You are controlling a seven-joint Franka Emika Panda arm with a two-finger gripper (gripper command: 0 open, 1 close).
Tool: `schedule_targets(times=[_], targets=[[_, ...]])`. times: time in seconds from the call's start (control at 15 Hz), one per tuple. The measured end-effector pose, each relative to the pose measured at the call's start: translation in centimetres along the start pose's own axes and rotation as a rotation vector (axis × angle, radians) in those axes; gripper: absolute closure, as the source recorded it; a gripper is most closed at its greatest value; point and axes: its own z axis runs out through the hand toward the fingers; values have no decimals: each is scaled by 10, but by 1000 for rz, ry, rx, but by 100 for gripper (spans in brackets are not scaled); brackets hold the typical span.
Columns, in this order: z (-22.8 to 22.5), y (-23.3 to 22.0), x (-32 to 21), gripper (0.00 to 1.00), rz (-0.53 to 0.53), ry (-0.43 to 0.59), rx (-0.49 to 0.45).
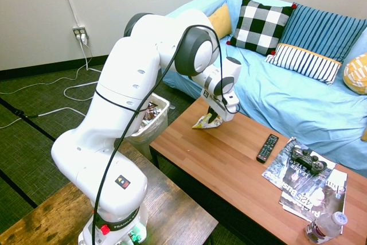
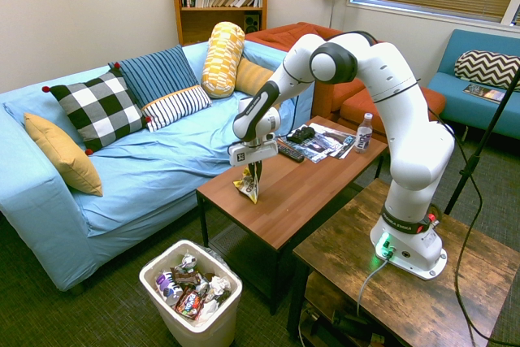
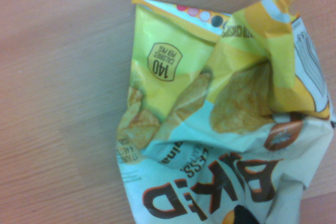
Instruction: Throw the chip bag in the trash bin
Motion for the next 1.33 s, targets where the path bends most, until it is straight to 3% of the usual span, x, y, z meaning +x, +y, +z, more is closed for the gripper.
schedule_targets(times=[0.13, 0.33, 0.6, 0.87, 0.93, 1.33], targets=[[-21, -9, -34, 100, -66, 28, 16], [-39, -26, -133, 100, -190, 89, 7], [-7, -42, -273, 100, -315, 164, -39], [48, -57, -360, 100, -389, 198, -90], [62, -61, -373, 0, -402, 202, -102], [100, -77, -409, 0, -467, 232, -133]])
